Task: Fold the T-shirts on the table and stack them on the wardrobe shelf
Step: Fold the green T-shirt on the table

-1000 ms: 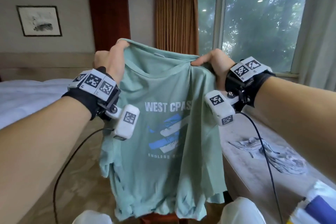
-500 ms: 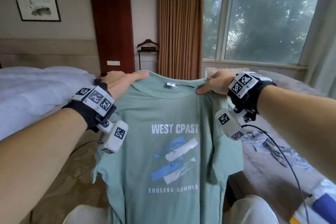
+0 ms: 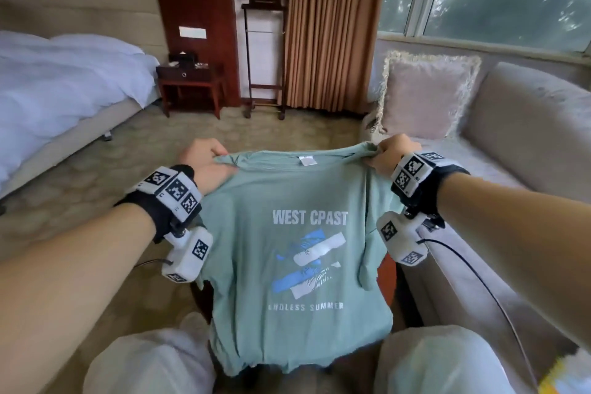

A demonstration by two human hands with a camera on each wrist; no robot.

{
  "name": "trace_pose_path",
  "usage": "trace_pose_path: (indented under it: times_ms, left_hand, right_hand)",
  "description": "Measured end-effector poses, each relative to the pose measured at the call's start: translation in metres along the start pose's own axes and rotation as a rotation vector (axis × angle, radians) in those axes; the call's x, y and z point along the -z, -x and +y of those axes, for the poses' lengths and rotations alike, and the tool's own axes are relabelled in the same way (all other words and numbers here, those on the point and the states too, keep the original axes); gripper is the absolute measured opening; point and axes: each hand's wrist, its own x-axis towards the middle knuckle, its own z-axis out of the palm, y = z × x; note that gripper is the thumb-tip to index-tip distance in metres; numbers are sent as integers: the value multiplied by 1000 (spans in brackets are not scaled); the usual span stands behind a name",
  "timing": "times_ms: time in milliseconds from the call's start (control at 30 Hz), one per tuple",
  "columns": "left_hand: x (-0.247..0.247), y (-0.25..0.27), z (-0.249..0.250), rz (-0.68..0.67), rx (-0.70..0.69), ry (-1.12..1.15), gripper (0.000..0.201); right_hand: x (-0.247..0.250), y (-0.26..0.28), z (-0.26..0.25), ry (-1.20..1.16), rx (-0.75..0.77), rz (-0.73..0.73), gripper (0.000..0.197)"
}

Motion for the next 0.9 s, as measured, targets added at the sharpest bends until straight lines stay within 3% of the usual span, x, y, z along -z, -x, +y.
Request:
trace_pose_path:
  times_ms: [33, 133, 200, 333, 667, 800, 900]
  left_hand:
    - [-8, -7, -8, 13, 22, -3, 26]
    - [-29, -30, -31, 73, 77, -28, 22]
    - [-45, -45, -45, 74, 125, -14, 27]
    - [-72, -77, -67, 65, 211, 12, 37]
    - [-160, -180, -127, -97, 403, -149, 40]
    - [-182, -169, -141, -226, 382, -360, 50]
    - [-190, -136, -144, -203, 339, -505, 71]
  right_hand:
    - [-11, -7, 1, -25, -12, 11, 16]
    - [-39, -32, 1, -63, -65, -32, 27]
    - [-59, -51, 0, -79, -138, -60, 40]
    - [-96, -85, -2, -91, -211, -67, 39]
    - [-204, -166, 11, 67, -292, -231, 58]
    - [-224, -156, 26, 150, -317, -343, 82]
    - [-235, -131, 42, 199, -309, -323, 80]
